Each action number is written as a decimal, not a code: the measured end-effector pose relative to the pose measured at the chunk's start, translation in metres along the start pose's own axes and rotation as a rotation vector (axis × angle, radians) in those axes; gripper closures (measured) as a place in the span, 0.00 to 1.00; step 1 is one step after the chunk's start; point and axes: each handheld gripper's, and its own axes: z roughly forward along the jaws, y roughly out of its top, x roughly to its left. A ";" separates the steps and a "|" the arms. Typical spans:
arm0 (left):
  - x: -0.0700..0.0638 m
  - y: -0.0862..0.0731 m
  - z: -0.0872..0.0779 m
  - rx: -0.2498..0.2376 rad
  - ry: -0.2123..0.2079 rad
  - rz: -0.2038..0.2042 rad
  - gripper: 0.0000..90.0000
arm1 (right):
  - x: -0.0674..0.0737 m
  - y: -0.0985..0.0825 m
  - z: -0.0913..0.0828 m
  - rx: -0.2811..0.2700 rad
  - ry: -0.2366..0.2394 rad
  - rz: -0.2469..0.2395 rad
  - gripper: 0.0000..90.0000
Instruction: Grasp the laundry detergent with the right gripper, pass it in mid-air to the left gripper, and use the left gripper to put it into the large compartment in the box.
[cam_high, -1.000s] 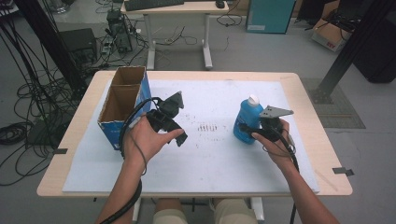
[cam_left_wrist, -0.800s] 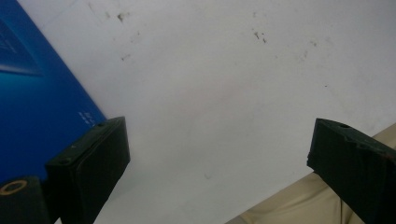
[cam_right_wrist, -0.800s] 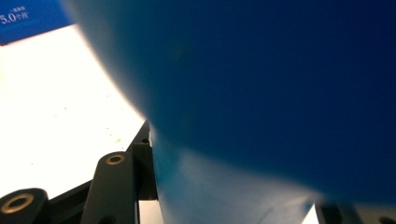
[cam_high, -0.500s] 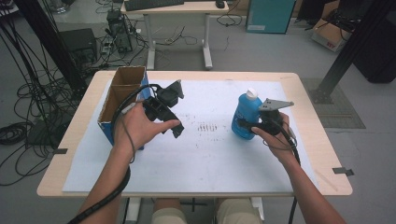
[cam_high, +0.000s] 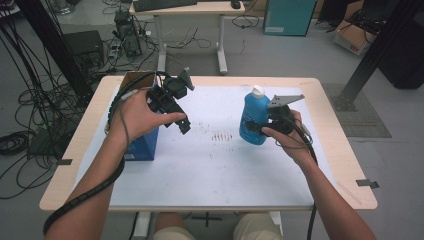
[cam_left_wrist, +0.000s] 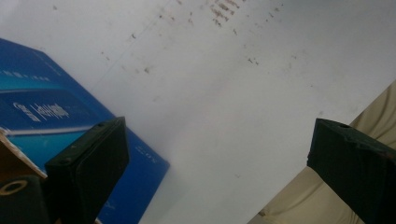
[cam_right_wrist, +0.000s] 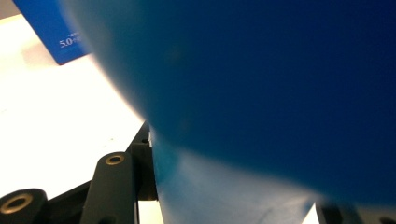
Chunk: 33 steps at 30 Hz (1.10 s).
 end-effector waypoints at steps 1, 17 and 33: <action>0.001 0.002 -0.002 0.006 -0.001 0.013 0.06 | 0.001 0.003 0.002 0.001 0.007 -0.006 0.49; 0.010 0.026 -0.032 0.021 0.018 0.228 0.06 | 0.034 0.046 0.039 0.007 0.185 -0.103 0.49; -0.003 0.035 -0.046 0.021 -0.071 0.412 0.06 | 0.064 0.057 0.070 0.013 0.339 -0.201 0.49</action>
